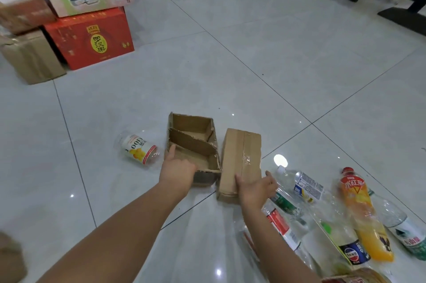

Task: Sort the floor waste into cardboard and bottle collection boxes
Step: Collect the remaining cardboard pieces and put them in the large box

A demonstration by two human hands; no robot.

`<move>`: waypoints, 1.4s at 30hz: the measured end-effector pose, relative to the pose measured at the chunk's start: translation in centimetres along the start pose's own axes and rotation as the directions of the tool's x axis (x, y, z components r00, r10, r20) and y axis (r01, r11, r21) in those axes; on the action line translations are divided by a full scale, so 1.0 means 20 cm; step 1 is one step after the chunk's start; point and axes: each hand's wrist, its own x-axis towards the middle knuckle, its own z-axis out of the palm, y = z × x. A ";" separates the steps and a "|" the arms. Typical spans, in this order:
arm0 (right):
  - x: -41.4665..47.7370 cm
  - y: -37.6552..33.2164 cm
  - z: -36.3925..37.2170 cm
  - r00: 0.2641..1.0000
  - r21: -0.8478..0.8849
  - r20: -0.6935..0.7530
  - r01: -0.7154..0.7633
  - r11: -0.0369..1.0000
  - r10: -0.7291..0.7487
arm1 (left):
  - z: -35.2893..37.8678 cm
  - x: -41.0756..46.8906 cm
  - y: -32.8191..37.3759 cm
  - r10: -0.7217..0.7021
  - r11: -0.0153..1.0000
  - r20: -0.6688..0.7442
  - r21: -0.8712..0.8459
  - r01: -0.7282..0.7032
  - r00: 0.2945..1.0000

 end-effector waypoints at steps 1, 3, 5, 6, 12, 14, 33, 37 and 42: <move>0.02 -0.01 0.00 0.996 0.002 0.068 -0.062 0.998 0.062 | 0.00 0.00 0.00 0.055 0.997 0.036 0.053 -0.057 0.998; 0.06 -0.01 -0.01 0.979 0.070 0.167 -0.126 0.990 0.113 | 0.01 0.00 0.00 0.126 0.983 0.115 0.117 -0.139 0.985; 0.06 -0.04 -0.07 0.963 0.257 0.225 -0.208 0.944 0.151 | 0.02 0.01 0.00 0.119 0.983 0.182 0.113 -0.141 0.976; 0.07 -0.05 -0.10 0.952 0.336 0.261 -0.243 0.910 0.158 | 0.03 0.01 0.00 0.114 0.985 0.207 0.105 -0.137 0.972; 0.06 -0.09 -0.25 0.830 0.430 0.557 -0.329 0.841 0.039 | 0.04 -0.03 -0.03 0.081 0.996 0.295 0.009 -0.088 0.952; 0.02 -0.09 -0.25 0.796 0.505 0.606 -0.381 0.774 -0.004 | 0.03 -0.03 -0.01 0.092 0.995 0.292 0.022 -0.102 0.952; -0.43 -0.43 -0.80 0.815 0.538 0.532 -0.535 0.651 0.230 | -0.47 -0.65 -0.04 -0.267 0.341 0.378 -0.823 0.453 0.887; -0.71 -0.74 -1.35 0.809 0.523 0.471 -0.578 0.627 0.352 | -1.02 -1.00 -0.05 -0.227 -0.020 0.541 -0.834 0.552 0.810; -1.17 -1.06 -2.13 0.808 0.427 0.351 -0.587 0.687 0.472 | -1.76 -1.48 0.02 -0.064 -0.159 0.603 -0.793 0.588 0.795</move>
